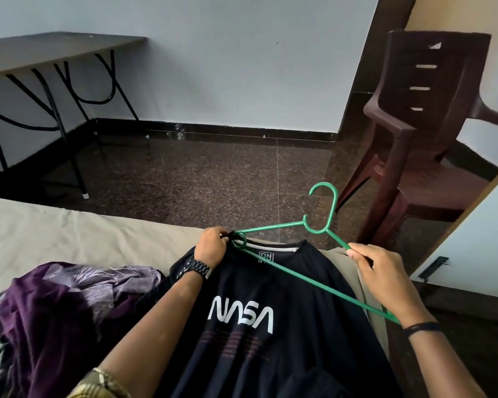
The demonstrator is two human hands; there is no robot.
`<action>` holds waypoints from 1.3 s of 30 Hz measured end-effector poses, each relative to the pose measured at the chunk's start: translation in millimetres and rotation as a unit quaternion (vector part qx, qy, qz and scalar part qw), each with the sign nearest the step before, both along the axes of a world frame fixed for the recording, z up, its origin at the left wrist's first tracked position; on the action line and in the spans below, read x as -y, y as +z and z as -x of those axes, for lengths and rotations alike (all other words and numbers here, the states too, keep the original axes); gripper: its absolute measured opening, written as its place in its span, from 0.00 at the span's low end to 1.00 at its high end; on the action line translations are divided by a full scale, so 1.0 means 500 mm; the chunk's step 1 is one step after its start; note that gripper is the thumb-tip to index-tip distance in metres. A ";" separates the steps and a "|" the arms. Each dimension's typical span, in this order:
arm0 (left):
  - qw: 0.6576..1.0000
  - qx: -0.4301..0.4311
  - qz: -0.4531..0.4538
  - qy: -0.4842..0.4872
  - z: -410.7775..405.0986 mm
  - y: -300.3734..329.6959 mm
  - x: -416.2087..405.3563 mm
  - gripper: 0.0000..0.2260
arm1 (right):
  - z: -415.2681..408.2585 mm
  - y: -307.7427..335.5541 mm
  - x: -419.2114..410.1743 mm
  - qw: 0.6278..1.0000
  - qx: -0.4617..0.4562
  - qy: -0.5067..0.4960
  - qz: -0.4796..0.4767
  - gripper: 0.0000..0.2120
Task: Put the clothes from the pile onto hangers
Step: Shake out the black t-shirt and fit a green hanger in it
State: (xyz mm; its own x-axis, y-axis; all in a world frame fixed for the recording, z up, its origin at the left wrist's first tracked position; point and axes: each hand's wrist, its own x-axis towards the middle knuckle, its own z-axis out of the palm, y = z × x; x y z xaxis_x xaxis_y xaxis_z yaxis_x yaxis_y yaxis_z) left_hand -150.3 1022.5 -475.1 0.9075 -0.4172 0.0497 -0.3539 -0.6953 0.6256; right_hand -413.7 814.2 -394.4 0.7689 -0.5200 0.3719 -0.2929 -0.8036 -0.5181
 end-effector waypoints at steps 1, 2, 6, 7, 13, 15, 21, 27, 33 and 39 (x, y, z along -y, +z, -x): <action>1.000 -0.004 -0.002 -0.009 -0.005 0.005 -0.002 0.09 | 0.002 0.001 0.003 1.000 -0.001 -0.004 -0.005 0.10; 1.000 -0.011 0.000 -0.013 -0.011 0.008 -0.004 0.08 | 0.006 0.000 0.005 1.000 -0.004 -0.008 -0.011 0.11; 0.999 0.009 0.037 -0.019 -0.030 0.031 -0.012 0.07 | 0.018 -0.007 0.013 1.000 0.000 -0.015 -0.022 0.12; 0.998 0.006 0.052 -0.027 -0.030 0.040 -0.015 0.07 | 0.018 -0.008 0.015 1.000 0.002 -0.017 -0.023 0.12; 0.987 -0.067 0.117 -0.083 -0.028 0.056 -0.034 0.05 | 0.003 -0.008 0.016 0.999 0.010 0.013 -0.032 0.12; 0.988 -0.065 0.118 -0.076 -0.030 0.055 -0.037 0.05 | -0.002 0.001 0.016 0.998 0.011 0.040 -0.049 0.12; 0.962 -0.147 0.171 -0.156 -0.022 0.073 -0.044 0.06 | -0.011 0.021 0.037 0.991 0.011 0.055 -0.123 0.13; 0.943 -0.171 0.187 -0.217 -0.013 0.089 -0.060 0.05 | -0.036 -0.004 0.026 0.995 0.002 0.041 -0.087 0.13; 0.950 -0.133 0.217 -0.180 -0.015 0.118 -0.081 0.04 | -0.041 -0.005 0.018 0.999 0.031 0.041 -0.005 0.12; 0.947 -0.145 0.016 -0.288 -0.035 0.136 -0.097 0.14 | -0.030 -0.006 0.023 0.998 0.043 0.052 -0.019 0.12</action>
State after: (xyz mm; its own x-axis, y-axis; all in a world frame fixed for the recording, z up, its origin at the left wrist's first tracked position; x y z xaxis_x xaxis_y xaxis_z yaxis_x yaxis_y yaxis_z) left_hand -132.7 1070.9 -407.0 0.5075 -0.8494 -0.1449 -0.4791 -0.4180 0.7718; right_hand -398.7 802.9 -397.6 0.7857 -0.4547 0.4195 -0.1631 -0.8063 -0.5686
